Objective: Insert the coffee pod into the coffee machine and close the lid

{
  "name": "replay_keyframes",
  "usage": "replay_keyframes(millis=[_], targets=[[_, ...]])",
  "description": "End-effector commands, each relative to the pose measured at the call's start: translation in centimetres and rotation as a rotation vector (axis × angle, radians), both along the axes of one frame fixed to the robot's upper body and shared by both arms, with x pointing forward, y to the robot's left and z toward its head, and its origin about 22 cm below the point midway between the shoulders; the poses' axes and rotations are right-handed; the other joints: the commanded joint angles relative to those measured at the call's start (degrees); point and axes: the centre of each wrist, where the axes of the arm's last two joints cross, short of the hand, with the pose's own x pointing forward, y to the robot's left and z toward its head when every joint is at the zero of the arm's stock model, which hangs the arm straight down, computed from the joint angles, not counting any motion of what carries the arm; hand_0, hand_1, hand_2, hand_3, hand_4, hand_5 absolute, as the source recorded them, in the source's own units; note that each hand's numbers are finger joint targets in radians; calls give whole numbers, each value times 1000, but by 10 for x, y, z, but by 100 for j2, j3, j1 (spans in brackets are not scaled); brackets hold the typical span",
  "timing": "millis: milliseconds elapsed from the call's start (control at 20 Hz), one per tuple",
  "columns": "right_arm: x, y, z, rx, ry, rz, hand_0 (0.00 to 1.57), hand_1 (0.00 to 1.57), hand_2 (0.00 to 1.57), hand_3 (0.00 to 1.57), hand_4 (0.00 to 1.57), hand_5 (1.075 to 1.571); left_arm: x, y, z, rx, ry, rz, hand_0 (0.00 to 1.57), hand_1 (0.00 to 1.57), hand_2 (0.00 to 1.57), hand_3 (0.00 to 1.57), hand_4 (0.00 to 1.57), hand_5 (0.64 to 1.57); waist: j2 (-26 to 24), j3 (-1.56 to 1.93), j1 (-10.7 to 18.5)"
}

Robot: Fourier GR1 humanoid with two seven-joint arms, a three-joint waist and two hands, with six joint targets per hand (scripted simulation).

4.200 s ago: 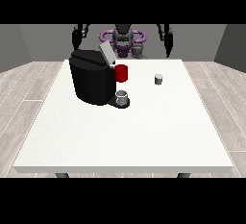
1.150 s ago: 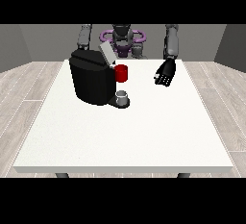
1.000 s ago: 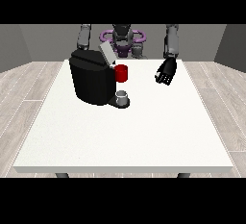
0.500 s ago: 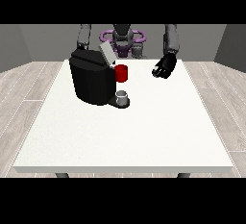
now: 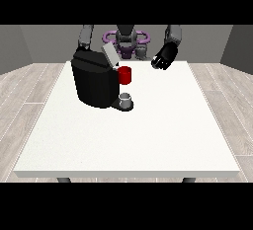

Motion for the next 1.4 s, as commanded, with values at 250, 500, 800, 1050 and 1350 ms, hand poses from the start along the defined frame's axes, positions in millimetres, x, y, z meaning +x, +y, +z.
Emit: replay_keyframes(millis=[250, 500, 800, 1050, 1350], targets=[[7, 14, 13, 57, -46, 49, 0, 0, 0, 0, 0, 1571, 20, -42, 48, 9, -66, -44, 1331, 1331, 1351, 1323, 592, 1571, -94, 0, -272], [11, 13, 26, 8, -128, 58, 0, 0, 0, 0, 0, 1571, 40, -21, 119, -109, -88, 39, 956, 956, 1160, 1358, 517, 1571, 132, 0, -613], [34, 21, 62, 21, -226, 47, 0, 0, 0, 0, 0, 1571, 45, -13, 186, -93, -209, 61, 1256, 1256, 1287, 1265, 488, 1571, 750, 0, -816], [35, 12, 71, 45, -225, 31, 0, 0, 0, 0, 263, 1571, 47, -18, 173, -69, -208, 85, 1225, 1225, 1279, 1251, 482, 1571, 791, -1, -942], [56, 10, 94, 27, -293, 32, 0, 0, 0, 0, 0, 1571, 50, -45, 215, -93, -264, 69, 1290, 1290, 1319, 1261, 478, 1571, 1237, 1, -977]])
